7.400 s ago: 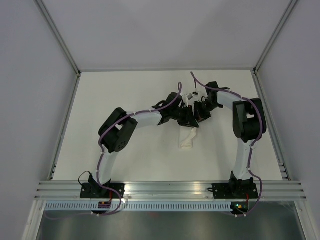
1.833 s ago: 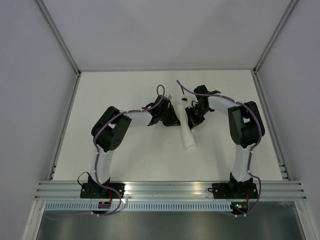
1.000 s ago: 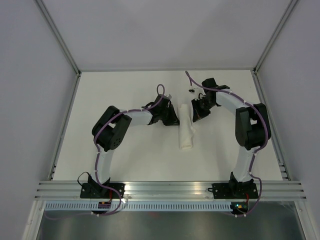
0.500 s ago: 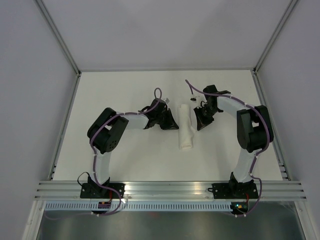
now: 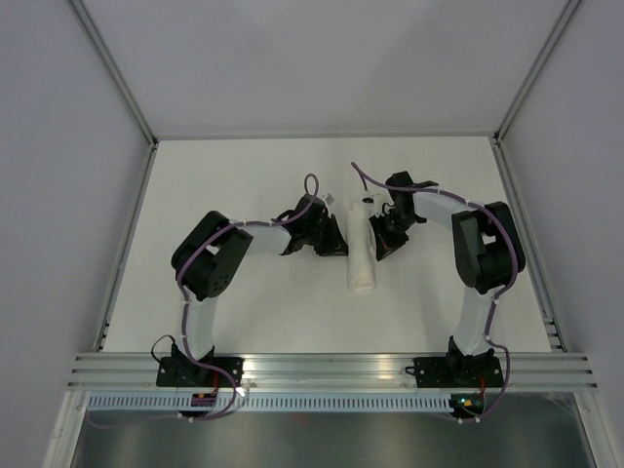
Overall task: Fold the napkin, place the utensils inside, and roll it up
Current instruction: Adjust the napkin at the center of the board.
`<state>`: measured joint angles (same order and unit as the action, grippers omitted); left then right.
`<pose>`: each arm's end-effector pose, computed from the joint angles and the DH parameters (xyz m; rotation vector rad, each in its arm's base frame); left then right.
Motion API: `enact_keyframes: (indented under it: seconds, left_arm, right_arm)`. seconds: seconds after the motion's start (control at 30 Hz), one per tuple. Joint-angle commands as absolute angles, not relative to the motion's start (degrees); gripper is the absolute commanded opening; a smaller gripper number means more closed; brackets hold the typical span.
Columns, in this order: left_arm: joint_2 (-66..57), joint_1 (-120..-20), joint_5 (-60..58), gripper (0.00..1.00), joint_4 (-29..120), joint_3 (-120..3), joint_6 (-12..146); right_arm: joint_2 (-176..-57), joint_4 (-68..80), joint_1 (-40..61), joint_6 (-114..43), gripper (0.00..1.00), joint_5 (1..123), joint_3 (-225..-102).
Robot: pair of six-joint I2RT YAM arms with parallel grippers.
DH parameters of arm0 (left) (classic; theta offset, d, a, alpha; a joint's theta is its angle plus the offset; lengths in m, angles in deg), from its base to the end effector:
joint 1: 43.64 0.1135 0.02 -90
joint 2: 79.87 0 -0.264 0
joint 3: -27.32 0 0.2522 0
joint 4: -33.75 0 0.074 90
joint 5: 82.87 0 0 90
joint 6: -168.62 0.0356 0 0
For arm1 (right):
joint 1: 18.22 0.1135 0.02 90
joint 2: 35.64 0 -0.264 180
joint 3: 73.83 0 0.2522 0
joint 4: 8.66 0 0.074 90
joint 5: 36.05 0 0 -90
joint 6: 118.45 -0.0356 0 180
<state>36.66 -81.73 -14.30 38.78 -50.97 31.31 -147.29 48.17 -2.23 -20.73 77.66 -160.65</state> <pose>0.3178 -0.2656 0.1202 0.0028 2.5705 -1.1068 0.3438 0.1134 0.1475 -0.6527 2.8889 0.6356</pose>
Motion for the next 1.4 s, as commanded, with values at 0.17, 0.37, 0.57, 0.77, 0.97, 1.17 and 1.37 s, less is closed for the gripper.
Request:
enact_keyframes:
  seconds: [0.17,0.37,0.57,0.77,0.97,1.17,1.37]
  left_arm:
    - [38.5,-82.9,-16.7,0.12,38.1,-54.1,30.6]
    - [40.0,-83.5,-17.2,0.12,38.3,-55.9,30.5]
    - [39.2,-83.5,-16.3,0.12,39.8,-56.1,31.3]
    - [37.0,-82.8,-15.3,0.14,40.3,-55.0,32.0]
    - [35.5,-81.4,-15.6,0.16,41.4,-55.0,33.1]
    - [34.0,-80.3,-15.8,0.16,42.2,-54.7,34.1]
    - [29.6,-78.3,-16.0,0.19,44.5,-54.6,36.3]
  right_arm:
    - [-150.5,45.1,0.2,-23.3,0.0,81.5,-160.4]
    - [-151.7,44.8,0.2,-24.6,0.01,83.6,-161.7]
    - [-149.7,44.5,-0.7,-23.6,0.0,81.8,-160.4]
    - [-147.8,46.8,-3.2,-22.1,0.02,83.2,-160.9]
    - [-146.0,49.1,-6.3,-20.3,0.02,83.8,-161.7]
    - [-143.4,49.7,-9.0,-18.4,0.03,84.2,-161.0]
    - [-142.3,51.8,-12.2,-16.9,0.09,87.2,-163.3]
